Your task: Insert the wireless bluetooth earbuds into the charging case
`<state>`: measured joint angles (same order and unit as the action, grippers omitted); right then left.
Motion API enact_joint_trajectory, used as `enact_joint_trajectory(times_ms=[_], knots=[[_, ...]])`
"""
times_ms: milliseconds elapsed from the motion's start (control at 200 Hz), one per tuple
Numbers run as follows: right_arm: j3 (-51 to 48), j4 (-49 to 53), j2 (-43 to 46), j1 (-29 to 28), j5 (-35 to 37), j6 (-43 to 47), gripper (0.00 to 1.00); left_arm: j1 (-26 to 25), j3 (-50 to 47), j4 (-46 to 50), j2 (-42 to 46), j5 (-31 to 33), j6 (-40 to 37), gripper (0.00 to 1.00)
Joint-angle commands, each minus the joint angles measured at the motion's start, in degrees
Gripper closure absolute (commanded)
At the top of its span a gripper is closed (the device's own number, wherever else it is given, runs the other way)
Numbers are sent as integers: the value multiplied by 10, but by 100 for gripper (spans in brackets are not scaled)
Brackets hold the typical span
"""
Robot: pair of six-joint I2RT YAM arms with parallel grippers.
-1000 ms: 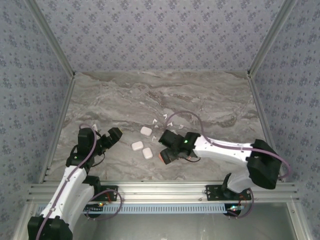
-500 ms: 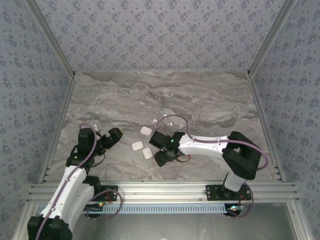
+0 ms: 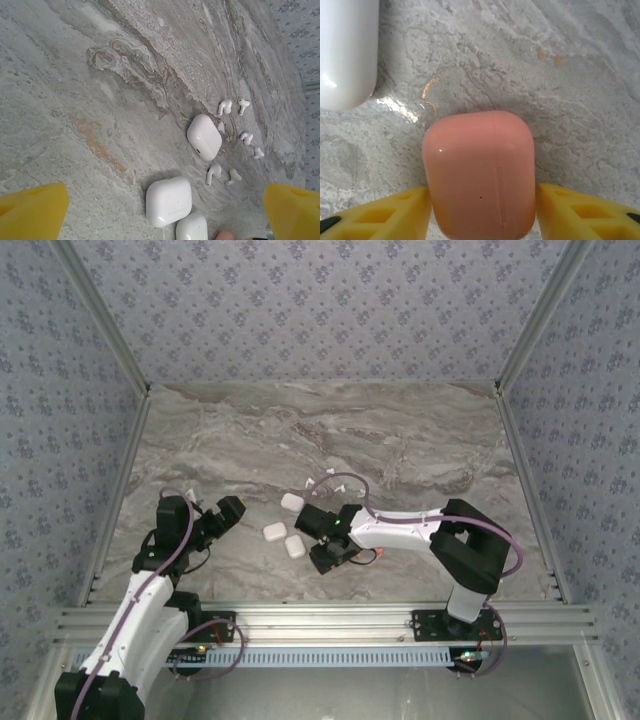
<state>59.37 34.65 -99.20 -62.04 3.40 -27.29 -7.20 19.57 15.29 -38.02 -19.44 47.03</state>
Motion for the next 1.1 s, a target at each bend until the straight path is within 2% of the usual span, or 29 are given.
enact_joint_trajectory(times_ms=[0,85,270,370,505,785,939,1099], knots=[[5,6,0,-3,9,5,45,-3,39,5,-7,-29,-12,1],[-1,3,17,-3,23,11,50,-4,55,3,-20,-44,-18,1],[-17,0,67,0,53,38,53,-11,87,-8,-47,-77,-21,1],[-30,1,116,4,81,62,53,-20,110,-14,-60,-98,-22,1],[-64,-57,206,17,99,115,53,-44,149,-31,-88,-145,-27,3],[-127,-179,396,45,102,289,53,-135,256,-67,-174,-248,-57,11],[-118,-175,437,56,89,362,53,-199,299,-87,-209,-262,-76,14],[-113,-174,456,62,70,394,53,-253,328,-101,-252,-264,-88,18]])
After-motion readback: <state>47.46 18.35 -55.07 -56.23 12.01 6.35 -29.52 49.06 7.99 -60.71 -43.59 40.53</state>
